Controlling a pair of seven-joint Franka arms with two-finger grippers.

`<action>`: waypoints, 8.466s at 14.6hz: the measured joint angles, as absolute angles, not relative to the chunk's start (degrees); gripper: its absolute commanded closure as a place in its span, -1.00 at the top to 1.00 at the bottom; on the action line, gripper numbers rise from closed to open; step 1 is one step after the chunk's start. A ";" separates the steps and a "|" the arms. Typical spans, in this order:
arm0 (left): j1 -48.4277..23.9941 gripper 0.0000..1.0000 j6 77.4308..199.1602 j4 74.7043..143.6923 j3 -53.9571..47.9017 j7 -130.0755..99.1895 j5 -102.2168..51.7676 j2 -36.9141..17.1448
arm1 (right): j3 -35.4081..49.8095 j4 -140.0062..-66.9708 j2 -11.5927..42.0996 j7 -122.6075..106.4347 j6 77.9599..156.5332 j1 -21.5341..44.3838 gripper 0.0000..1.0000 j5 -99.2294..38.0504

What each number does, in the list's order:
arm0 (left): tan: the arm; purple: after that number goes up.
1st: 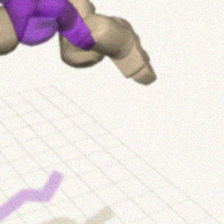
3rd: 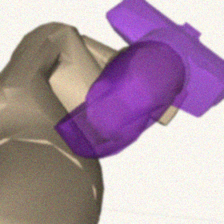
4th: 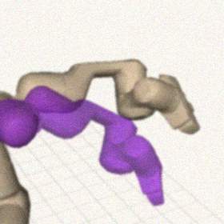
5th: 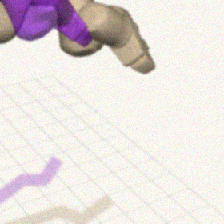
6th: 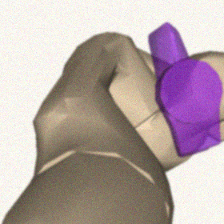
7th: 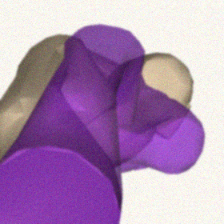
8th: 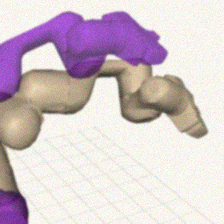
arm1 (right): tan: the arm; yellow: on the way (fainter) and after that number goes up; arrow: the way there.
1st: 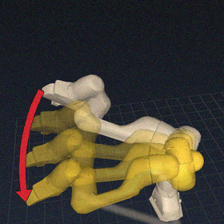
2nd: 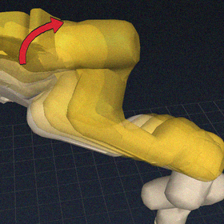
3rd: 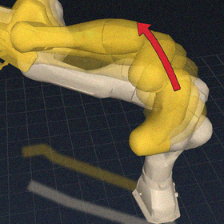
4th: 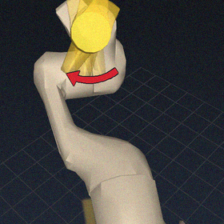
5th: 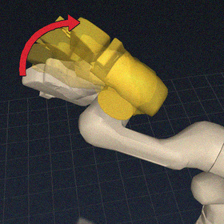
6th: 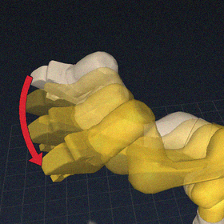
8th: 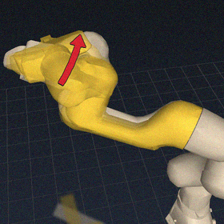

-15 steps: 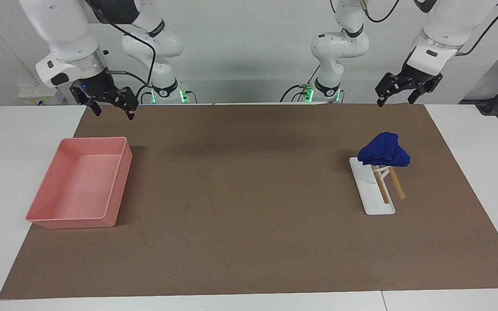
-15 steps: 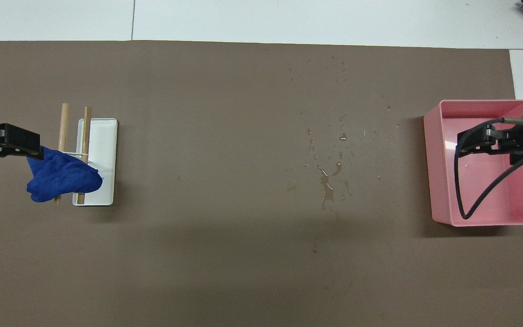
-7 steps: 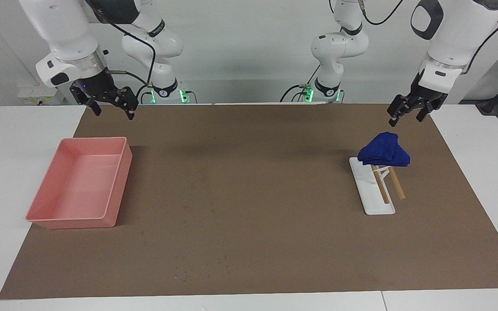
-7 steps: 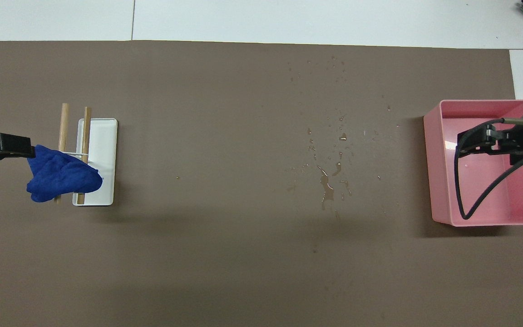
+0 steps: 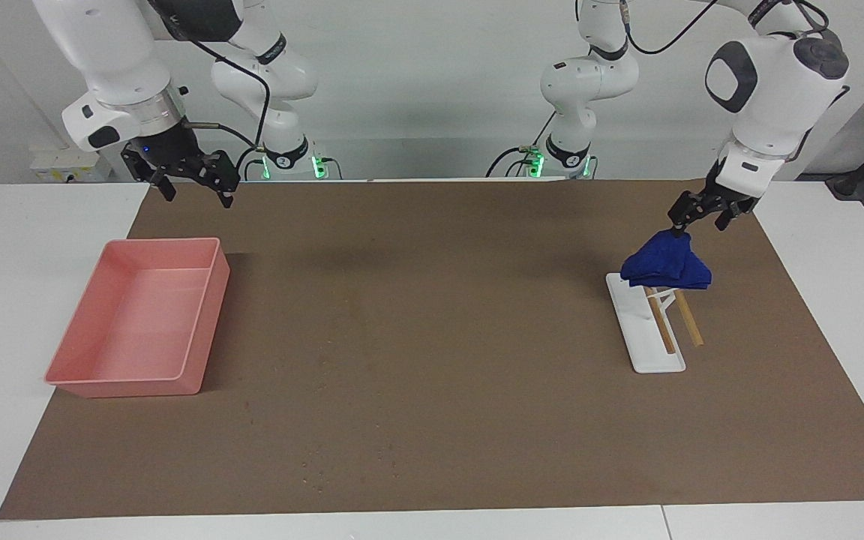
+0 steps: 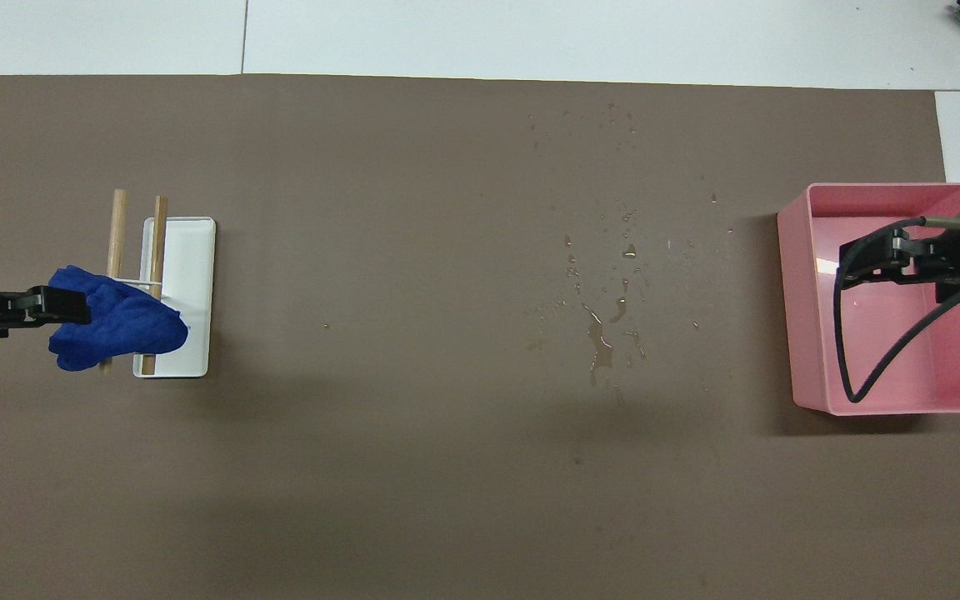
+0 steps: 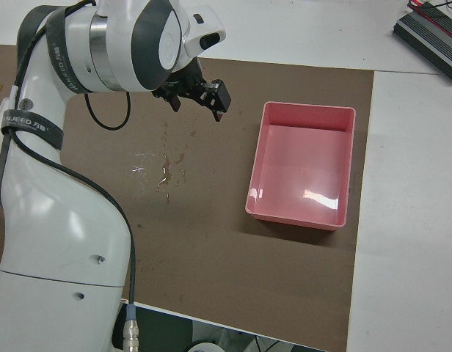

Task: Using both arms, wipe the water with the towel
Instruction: 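Close the left gripper on the blue cloth at the white tray, then lift the blue cloth with the left gripper while the right gripper approaches, then grasp the blue cloth with the right gripper from the left gripper, then carry the cloth with the right gripper while the left gripper withdraws, then rub the blue cloth over the water spill with the right gripper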

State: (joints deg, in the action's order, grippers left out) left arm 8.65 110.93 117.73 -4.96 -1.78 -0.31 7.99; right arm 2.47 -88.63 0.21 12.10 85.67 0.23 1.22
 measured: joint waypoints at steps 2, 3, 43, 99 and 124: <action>8.65 1.00 112.43 120.37 -4.96 -1.76 -0.29 7.98 | 2.47 -88.63 0.20 12.10 85.67 0.23 1.00 1.22; 8.65 1.00 112.70 120.95 -4.96 -1.74 -0.26 7.98 | 2.47 -88.63 0.20 12.10 85.67 0.23 1.00 1.22; -10.08 -1.00 111.64 100.87 -6.84 -83.97 -31.77 5.04 | 3.25 -88.67 0.79 58.01 94.61 7.87 0.97 -16.11; -6.36 1.00 99.68 96.87 -3.90 -53.37 -13.46 5.57 | 2.33 -99.49 26.66 60.25 146.67 6.35 -1.00 -20.68; 1.82 1.00 84.92 84.58 -2.65 -4.30 0.66 -0.45 | 3.10 -120.09 13.97 60.24 125.10 10.23 -1.00 -21.03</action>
State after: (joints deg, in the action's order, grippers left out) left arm 1.82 84.92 84.58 -2.65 -4.30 0.66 -0.45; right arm 3.10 -120.09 13.97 60.24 125.10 10.23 -21.03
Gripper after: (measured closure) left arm 0.000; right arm 0.824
